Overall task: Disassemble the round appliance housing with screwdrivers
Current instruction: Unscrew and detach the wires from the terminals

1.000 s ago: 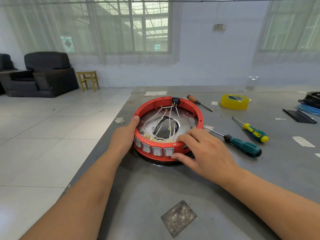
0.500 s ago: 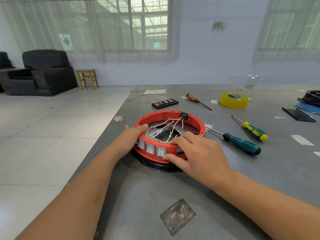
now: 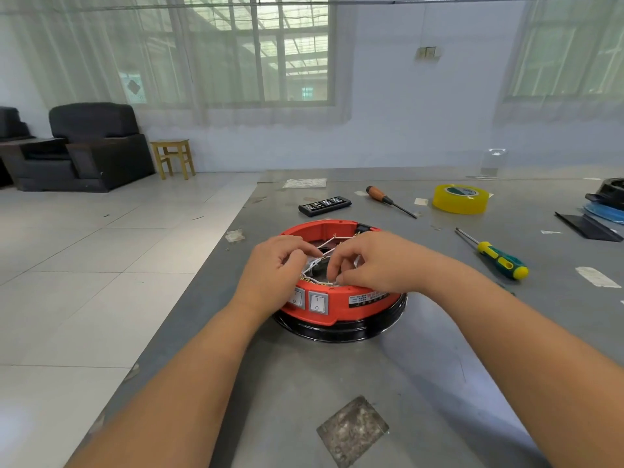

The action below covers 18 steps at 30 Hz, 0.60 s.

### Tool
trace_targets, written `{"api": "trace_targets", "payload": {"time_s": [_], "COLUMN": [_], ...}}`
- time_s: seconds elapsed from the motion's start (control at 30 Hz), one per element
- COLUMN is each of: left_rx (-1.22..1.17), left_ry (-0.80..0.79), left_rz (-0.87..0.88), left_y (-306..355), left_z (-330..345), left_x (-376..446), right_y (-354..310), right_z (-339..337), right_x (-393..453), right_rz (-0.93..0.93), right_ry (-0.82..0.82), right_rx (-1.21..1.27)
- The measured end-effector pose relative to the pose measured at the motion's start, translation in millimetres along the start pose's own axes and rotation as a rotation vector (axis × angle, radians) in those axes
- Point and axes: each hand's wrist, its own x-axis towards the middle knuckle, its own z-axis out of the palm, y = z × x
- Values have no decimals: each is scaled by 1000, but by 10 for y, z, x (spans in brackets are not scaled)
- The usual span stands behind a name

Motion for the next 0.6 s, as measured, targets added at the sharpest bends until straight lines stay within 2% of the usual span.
{"api": "trace_targets", "payload": {"time_s": [0.27,0.43,0.6], "left_rx": [-28,-44,-70], "left_ry": [17,16,-6], "left_rz": [-27,-50,-81], "left_y": [-7,-1,6], "left_z": [15,10,3], "left_x": [-6,-14,-9], "right_y": [49,82,161], "right_z": [58,61,-1], "right_x": [180,170,95], "right_rz": [-57,-146,-135], "right_ry": [-24,108,167], "right_rx": [-49,-57,64]}}
